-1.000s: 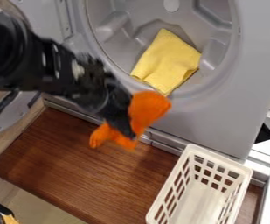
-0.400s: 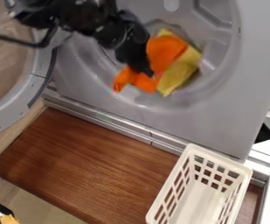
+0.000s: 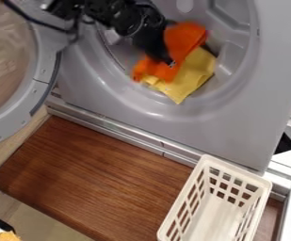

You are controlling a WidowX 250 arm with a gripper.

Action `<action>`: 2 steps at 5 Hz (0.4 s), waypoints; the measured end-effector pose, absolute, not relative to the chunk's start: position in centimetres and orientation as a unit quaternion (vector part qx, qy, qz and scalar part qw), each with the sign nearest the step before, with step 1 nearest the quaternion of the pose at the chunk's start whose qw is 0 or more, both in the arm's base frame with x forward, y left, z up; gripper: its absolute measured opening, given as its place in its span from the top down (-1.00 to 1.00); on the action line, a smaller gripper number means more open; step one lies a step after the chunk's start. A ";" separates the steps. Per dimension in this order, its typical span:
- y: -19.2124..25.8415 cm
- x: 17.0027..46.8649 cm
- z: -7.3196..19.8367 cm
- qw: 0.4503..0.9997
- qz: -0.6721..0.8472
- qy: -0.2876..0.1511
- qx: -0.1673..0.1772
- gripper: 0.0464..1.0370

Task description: Put the orange cloth in the machine

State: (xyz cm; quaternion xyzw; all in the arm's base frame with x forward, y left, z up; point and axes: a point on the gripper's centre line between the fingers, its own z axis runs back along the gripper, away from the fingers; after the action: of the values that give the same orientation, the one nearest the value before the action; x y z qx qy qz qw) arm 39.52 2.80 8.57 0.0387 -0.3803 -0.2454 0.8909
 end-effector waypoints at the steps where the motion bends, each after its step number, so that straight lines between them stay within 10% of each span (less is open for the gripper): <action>1: 3.4 39.9 6.0 0.896 -0.240 -0.373 0.017 0.44; 2: 3.4 39.9 5.1 0.900 -0.233 -0.368 0.011 -0.16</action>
State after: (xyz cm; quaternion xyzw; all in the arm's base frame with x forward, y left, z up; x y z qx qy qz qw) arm 39.86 3.38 5.10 0.0114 -0.3680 -0.2330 0.9001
